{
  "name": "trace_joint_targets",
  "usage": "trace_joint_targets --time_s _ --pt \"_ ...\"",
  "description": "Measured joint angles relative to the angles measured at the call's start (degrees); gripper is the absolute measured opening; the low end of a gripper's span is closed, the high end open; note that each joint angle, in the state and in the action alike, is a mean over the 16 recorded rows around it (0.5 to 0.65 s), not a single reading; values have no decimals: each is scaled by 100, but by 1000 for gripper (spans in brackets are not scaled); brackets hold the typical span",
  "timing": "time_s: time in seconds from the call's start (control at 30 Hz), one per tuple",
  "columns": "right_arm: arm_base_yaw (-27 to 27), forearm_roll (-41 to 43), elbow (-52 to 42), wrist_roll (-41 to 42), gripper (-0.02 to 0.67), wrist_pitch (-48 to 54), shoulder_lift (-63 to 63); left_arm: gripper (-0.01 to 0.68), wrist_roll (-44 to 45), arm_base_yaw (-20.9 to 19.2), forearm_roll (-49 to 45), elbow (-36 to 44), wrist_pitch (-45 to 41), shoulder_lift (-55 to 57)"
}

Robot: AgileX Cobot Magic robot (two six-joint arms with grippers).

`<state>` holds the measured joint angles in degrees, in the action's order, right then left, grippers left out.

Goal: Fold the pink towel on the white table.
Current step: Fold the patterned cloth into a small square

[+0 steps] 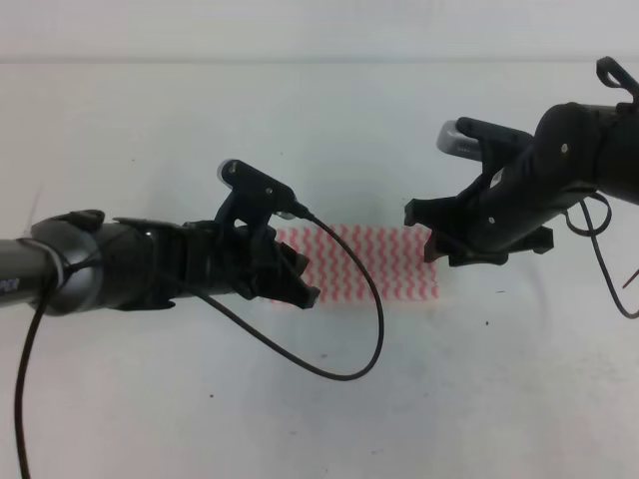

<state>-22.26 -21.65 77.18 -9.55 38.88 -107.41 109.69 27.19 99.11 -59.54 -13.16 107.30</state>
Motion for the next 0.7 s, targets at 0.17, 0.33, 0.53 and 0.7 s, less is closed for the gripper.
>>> trace_joint_targets --time_s 0.17,0.33,0.53,0.7 --pt "-1 456 21 -564 330 6 -8 106 135 -2 72 -125 49 164" --pt "-2 480 21 -700 391 -55 -22 106 160 -6 72 -264 102 324" --pt "-2 376 47 -699 421 -140 -112 106 155 -7 74 -378 190 470" --pt "-1 301 95 -694 425 -164 -242 106 155 -9 81 -399 261 543"
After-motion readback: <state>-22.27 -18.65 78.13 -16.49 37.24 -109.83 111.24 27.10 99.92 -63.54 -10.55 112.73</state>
